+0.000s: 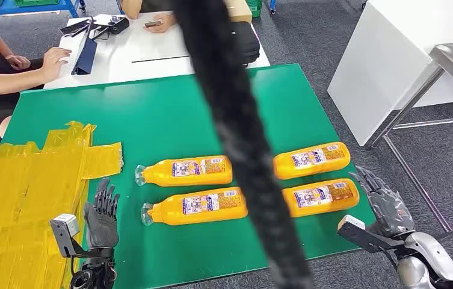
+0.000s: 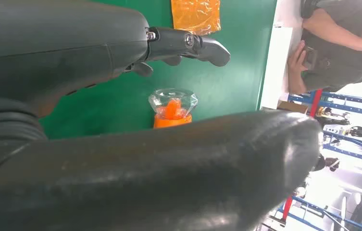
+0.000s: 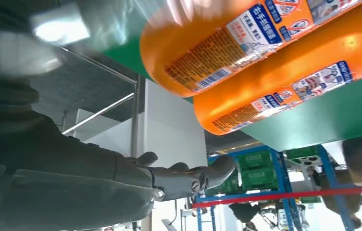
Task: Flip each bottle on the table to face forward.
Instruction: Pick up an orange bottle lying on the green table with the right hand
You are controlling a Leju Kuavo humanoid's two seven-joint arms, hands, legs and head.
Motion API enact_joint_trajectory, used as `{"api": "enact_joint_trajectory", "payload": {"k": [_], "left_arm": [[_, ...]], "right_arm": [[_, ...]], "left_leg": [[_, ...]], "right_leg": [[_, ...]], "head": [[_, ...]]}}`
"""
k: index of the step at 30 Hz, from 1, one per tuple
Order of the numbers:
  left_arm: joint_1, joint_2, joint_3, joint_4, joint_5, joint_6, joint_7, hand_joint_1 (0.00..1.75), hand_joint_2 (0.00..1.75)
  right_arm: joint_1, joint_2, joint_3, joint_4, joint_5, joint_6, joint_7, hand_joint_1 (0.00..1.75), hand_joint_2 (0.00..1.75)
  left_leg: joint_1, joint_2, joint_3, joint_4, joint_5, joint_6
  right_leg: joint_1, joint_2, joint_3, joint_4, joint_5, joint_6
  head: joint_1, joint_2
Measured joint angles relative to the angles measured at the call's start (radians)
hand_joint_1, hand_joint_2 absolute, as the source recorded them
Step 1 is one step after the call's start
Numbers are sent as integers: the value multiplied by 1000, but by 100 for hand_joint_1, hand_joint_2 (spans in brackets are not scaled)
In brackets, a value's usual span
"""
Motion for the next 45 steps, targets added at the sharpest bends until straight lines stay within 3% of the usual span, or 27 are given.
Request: {"api": "enact_joint_trajectory", "payload": {"k": [7,25,31,38,39,42,43,45], "left_arm": [[4,0,4,-9,-7,-2,10,0,0],[-18,0,4,11,0,0,0,0,0],[-19,3,4,23,15,0,-9,0,0],[-30,9,0,52,25,5,-26,0,0],[-31,9,0,54,25,6,-27,0,0],[-33,11,-1,59,27,9,-27,0,0],[-34,11,-2,60,28,13,-27,0,0],[-34,12,-5,60,32,18,-26,0,0]], "right_arm": [[-77,-6,60,76,8,-3,10,0,175],[-156,-43,189,216,17,5,32,0,175],[-165,-92,218,275,26,78,68,0,175],[-233,-128,263,399,61,81,86,0,175],[-240,-129,268,408,62,81,86,35,175],[-256,-135,283,430,69,87,95,164,175],[-261,-140,290,437,73,93,100,173,175],[-272,-155,309,454,78,113,106,175,175]], "left_leg": [[0,0,0,0,0,0],[0,-1,0,0,1,1],[-1,-1,1,0,1,1],[-1,1,5,0,0,1],[-1,1,5,0,0,1],[-1,1,8,0,0,1],[-1,1,9,0,0,1],[-1,1,10,0,0,1]], "right_leg": [[0,0,0,0,0,0],[0,-1,0,0,0,0],[-1,-1,0,0,0,0],[-1,0,3,0,0,0],[-1,0,4,0,0,0],[-1,0,7,0,0,0],[-1,0,7,-1,0,0],[-1,0,9,-1,0,1]], "head": [[0,0],[0,0],[0,0],[0,0],[0,0],[0,0],[0,0],[0,0]]}}
